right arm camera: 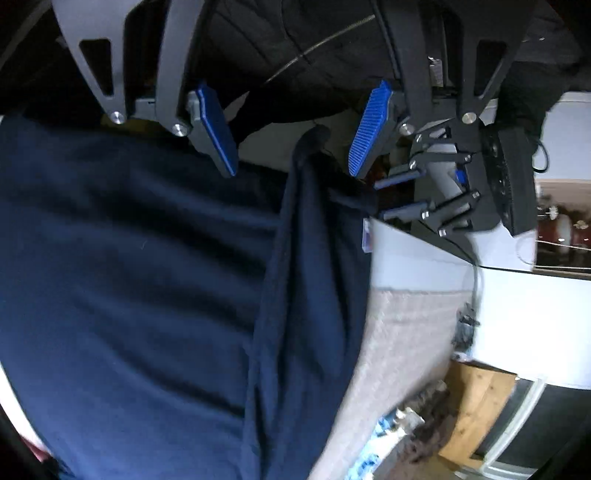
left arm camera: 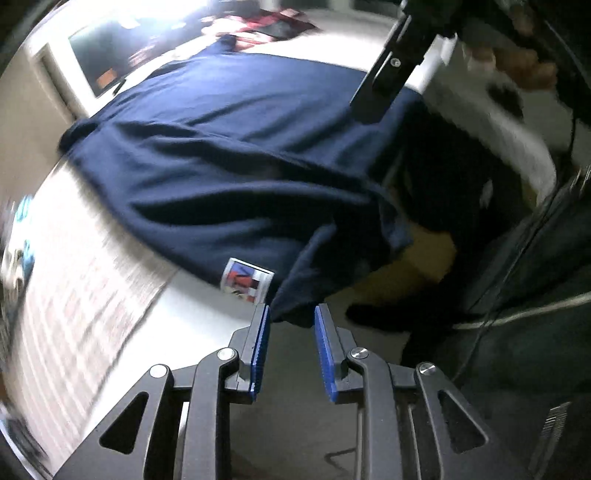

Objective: Fold clothes
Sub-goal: 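Open both tools and regrasp the folded hem edge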

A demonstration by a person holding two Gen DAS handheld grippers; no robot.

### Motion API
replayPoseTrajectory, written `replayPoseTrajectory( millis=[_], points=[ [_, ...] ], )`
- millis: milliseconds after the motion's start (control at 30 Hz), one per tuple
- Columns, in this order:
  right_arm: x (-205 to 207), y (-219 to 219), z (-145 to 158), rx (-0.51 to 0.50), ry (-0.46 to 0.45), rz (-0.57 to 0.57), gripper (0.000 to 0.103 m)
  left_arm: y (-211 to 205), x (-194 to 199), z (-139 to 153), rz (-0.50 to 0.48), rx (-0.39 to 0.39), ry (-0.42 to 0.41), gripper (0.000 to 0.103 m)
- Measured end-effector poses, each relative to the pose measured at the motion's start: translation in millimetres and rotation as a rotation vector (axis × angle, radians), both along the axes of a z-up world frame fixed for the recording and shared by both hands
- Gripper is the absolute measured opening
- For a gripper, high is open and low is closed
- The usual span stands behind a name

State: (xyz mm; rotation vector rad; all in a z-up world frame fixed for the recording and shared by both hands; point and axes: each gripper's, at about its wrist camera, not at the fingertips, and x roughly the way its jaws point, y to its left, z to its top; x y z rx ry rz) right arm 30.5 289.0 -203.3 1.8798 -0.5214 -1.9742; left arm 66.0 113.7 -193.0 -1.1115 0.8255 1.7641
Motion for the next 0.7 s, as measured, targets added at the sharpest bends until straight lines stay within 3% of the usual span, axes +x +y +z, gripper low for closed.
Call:
replayPoseTrajectory(
  millis=[200,333,367,433,467,700],
  points=[
    [21,-24,-13,0.03,-0.011,0.011,0.062,1,1,-7,-0.001,0.029,-0.004,0.02],
    [20,-31,-29,0.079,-0.018,0.013,0.062,-2,2,-7,0.02,0.084,-0.095,0.002],
    [19,-31,-33,0.081,-0.019,0.01,0.059,-3,2,-5,0.026,0.093,-0.107,0.002],
    [16,-32,-38,0.024,-0.03,0.008,0.018,-6,5,4,0.035,0.114,-0.13,0.001],
    [15,-31,-38,-0.002,-0.046,0.01,0.005,-7,8,8,0.04,0.123,-0.138,0.001],
    [20,-14,3,-0.021,0.01,0.057,0.005,-14,31,39,0.074,0.188,-0.194,0.001]
  ],
)
